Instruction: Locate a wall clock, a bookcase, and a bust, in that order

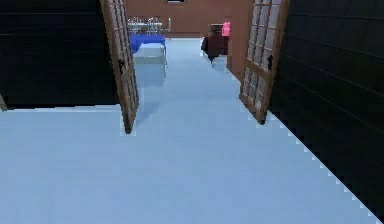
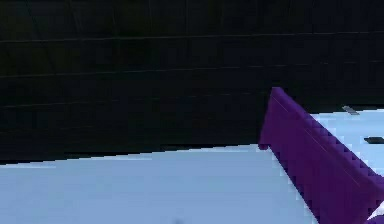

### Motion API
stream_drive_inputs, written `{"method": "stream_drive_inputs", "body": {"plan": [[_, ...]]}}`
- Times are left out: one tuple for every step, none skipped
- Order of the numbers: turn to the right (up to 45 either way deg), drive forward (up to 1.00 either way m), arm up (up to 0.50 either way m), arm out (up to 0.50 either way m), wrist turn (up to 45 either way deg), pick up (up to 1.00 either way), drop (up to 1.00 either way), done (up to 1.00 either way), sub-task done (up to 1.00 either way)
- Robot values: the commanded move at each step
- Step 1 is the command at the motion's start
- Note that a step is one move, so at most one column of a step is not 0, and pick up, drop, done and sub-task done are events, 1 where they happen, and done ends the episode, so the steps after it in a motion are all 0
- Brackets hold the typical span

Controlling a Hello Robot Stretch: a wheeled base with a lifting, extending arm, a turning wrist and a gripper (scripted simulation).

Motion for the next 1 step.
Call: {"method": "stream_drive_inputs", "body": {"plan": [[0.0,1.00,0.00,0.00,0.0,0.00,0.00,0.00,0.00]]}}
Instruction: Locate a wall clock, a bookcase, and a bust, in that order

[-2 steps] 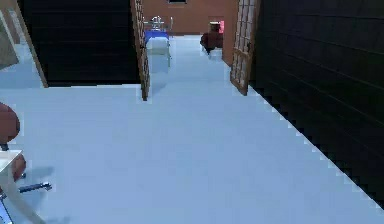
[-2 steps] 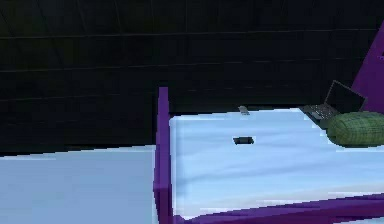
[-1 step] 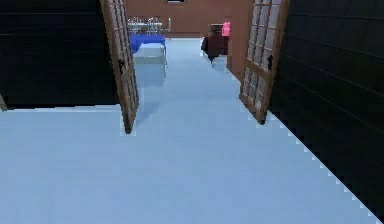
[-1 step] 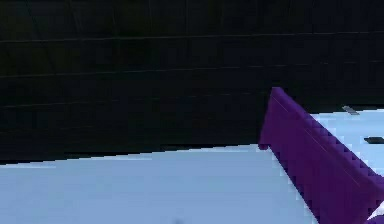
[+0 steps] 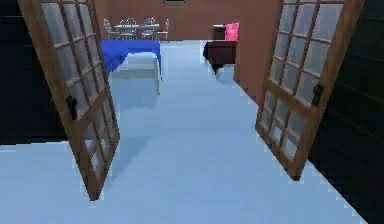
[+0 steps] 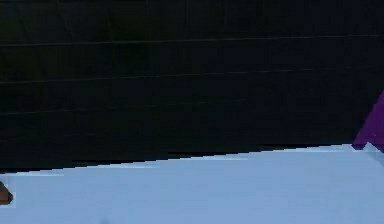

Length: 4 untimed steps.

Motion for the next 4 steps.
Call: {"method": "stream_drive_inputs", "body": {"plan": [[0.0,1.00,0.00,0.00,0.0,0.00,0.00,0.00,0.00],[0.0,1.00,0.00,0.00,0.0,0.00,0.00,0.00,0.00],[-3.0,0.00,0.00,0.00,0.0,0.00,0.00,0.00,0.00],[0.0,1.00,0.00,0.00,0.0,0.00,0.00,0.00,0.00]]}}
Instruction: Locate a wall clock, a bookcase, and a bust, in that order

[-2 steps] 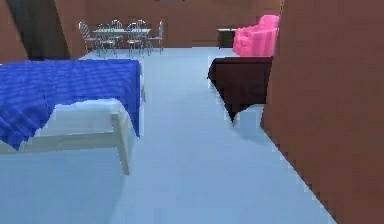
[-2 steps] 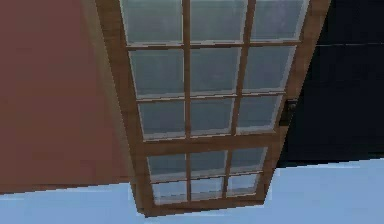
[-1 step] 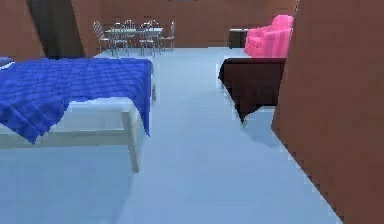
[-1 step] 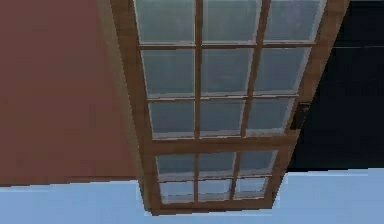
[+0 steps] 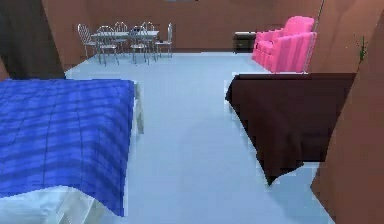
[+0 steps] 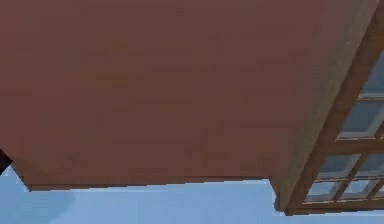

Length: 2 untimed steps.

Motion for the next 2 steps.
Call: {"method": "stream_drive_inputs", "body": {"plan": [[0.0,0.25,0.00,0.00,0.0,0.00,0.00,0.00,0.00],[-3.0,0.00,0.00,0.00,0.0,0.00,0.00,0.00,0.00]]}}
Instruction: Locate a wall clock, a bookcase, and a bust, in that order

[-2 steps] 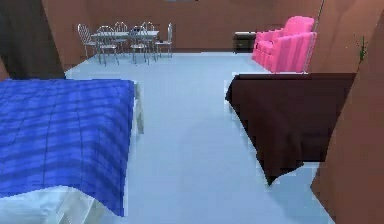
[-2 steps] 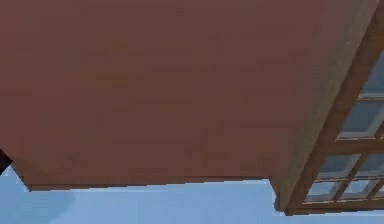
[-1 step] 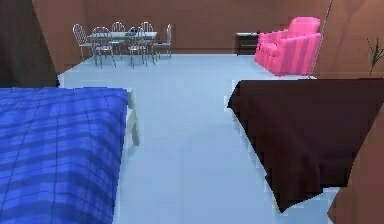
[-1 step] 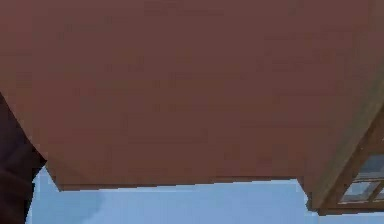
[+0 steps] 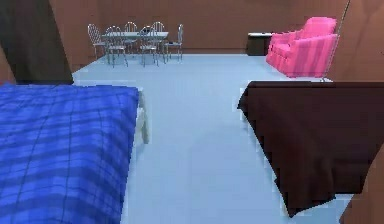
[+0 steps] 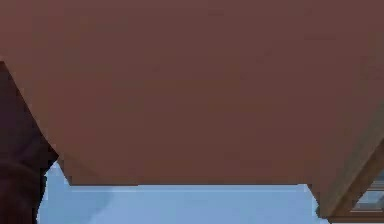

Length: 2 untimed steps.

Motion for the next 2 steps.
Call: {"method": "stream_drive_inputs", "body": {"plan": [[0.0,1.00,0.00,0.00,0.0,0.00,0.00,0.00,0.00],[0.0,1.00,0.00,0.00,0.0,0.00,0.00,0.00,0.00]]}}
